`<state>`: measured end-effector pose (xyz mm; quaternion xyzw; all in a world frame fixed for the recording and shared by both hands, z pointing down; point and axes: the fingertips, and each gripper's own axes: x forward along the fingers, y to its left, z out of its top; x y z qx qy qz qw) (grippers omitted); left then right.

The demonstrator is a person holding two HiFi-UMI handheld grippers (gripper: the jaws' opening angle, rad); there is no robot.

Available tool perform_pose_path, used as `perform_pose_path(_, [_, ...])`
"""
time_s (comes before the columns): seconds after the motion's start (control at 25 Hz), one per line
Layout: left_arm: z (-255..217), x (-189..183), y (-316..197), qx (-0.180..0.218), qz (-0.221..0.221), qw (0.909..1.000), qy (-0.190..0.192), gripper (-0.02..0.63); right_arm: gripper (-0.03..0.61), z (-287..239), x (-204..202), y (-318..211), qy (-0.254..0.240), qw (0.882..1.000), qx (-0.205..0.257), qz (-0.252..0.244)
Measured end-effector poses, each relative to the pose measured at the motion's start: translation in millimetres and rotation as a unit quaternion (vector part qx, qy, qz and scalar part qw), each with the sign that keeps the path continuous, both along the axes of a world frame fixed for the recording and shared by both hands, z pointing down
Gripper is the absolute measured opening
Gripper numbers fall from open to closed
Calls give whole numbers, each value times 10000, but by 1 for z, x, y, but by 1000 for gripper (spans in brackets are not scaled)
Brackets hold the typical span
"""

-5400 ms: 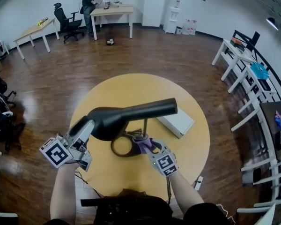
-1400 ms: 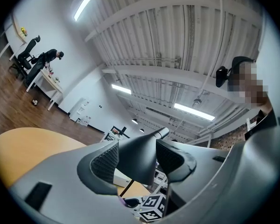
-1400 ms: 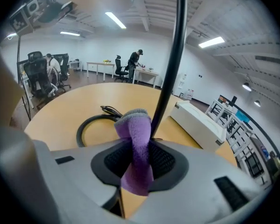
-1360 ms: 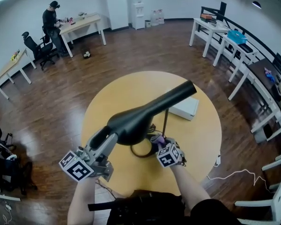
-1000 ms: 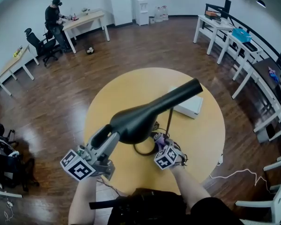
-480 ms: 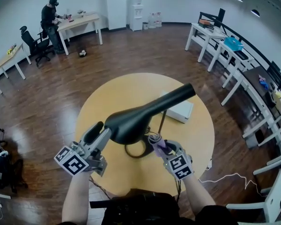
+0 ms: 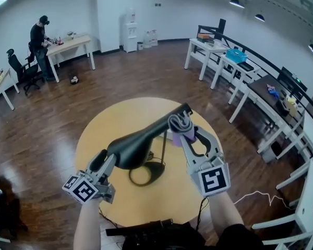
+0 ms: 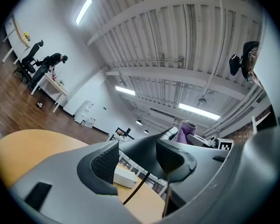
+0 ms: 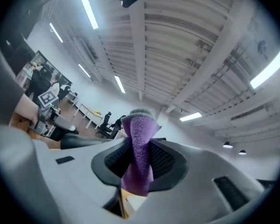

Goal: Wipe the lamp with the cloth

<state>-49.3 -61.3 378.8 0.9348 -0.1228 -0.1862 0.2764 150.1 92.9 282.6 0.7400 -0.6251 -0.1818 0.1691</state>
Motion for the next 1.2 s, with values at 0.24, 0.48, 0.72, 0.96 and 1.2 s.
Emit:
perform_pose_path(0.24, [2,3,3,10,-284,9996,-28,233,94,14,-6,-27,720,9963,9,476])
perform_pose_path(0.48, [12,5,26,-171,-314,9993,-75,233,94,64,-44,-41,530,9977,187,-367])
perform_pose_path(0.72, [12,-13,47,-329,-591,9977,-86,233,94,97,-93,-38,1296,9805,-280,-1453])
perform_pose_path(0.96, [13,-27,60,-369,-1044,9937,-185,233,94,128,-113,-30,1765,9612,-595,-2034])
perform_pose_path(1.2, [3,-41,73,-172,-1323,9901,-441,233,94,51,-86,-16,1021,9763,162,-1903])
